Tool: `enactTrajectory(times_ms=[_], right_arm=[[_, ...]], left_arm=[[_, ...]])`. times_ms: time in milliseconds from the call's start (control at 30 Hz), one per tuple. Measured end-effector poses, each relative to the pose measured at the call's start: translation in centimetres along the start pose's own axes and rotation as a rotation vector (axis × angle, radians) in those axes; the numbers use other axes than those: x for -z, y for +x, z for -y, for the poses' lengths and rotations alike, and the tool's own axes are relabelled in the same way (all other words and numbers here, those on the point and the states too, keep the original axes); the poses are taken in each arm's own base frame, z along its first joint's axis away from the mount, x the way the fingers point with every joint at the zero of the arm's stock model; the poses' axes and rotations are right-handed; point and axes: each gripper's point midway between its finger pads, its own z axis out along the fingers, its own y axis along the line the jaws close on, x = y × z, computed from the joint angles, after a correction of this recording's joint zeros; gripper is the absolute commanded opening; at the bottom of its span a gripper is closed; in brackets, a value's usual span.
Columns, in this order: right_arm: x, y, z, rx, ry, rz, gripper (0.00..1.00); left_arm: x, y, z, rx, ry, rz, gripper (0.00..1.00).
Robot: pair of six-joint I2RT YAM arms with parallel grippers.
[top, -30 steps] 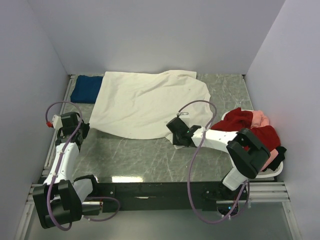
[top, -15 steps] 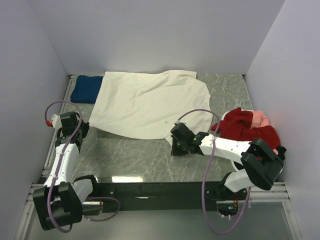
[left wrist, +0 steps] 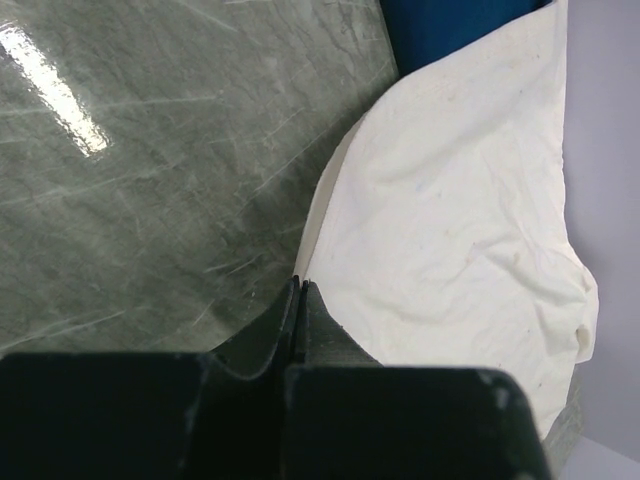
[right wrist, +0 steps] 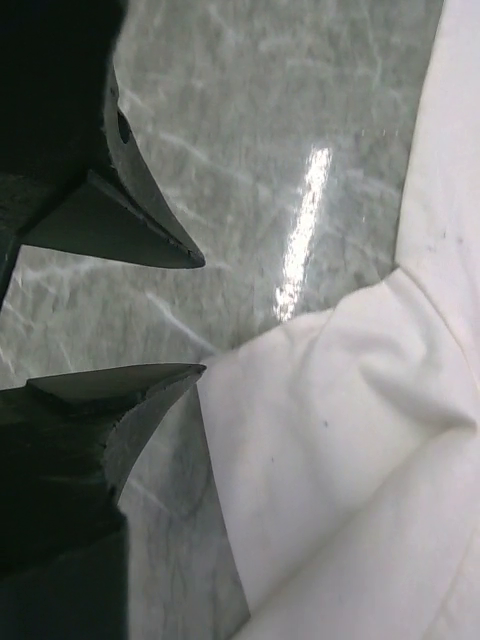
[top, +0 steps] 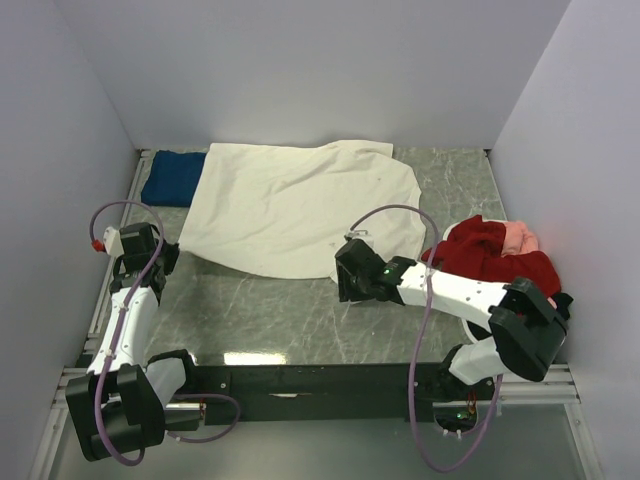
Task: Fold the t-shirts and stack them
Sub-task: Fold the tshirt
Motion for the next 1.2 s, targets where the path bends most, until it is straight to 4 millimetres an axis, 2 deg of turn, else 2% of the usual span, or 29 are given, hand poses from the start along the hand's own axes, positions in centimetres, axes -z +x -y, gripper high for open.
enactTrajectory(times_ms=[267, 500, 567, 600, 667, 700, 733, 933, 1033, 1200], right_arm=[[-1.0, 0.4, 1.9, 0.140, 0.074, -0.011, 0.51], [-2.5, 1.7, 3.0, 0.223, 0.121, -0.071, 0.49], [-2.9, 2.1, 3.3, 0.239, 0.131, -0.090, 0.40], [-3.0, 2.2, 3.4, 0.241, 0.134, -0.093, 0.28], [-2.9, 2.0, 3.3, 0.254, 0.131, -0.092, 0.13], [-2.9, 1.8, 3.1, 0.256, 0.128, -0.090, 0.03], [-2.8, 1.8, 3.0, 0.255, 0.125, -0.089, 0.00], [-1.9, 2.2, 1.4, 0.254, 0.054, -0.156, 0.00], [-1.1, 2.7, -0.3, 0.245, -0.030, -0.208, 0.00], [0.3, 3.3, -4.5, 0.195, -0.227, -0.299, 0.00]], left_arm=[[0.0, 0.0, 0.1, 0.000, 0.005, -0.002, 0.00], [0.1, 0.0, 0.3, 0.000, 0.014, -0.005, 0.00], [0.2, 0.1, 0.3, 0.001, 0.017, -0.006, 0.00], [0.2, 0.1, 0.2, 0.001, 0.017, -0.007, 0.00], [0.1, 0.4, 0.1, 0.000, 0.016, -0.014, 0.00], [0.1, 0.4, 0.0, 0.000, 0.015, -0.016, 0.00], [0.1, 0.5, -0.1, 0.000, 0.013, -0.019, 0.00], [0.1, 0.6, 0.0, 0.000, 0.018, -0.024, 0.00], [0.1, 0.6, 0.0, 0.000, 0.019, -0.025, 0.00], [0.2, 0.7, 0.1, 0.000, 0.024, -0.029, 0.00]])
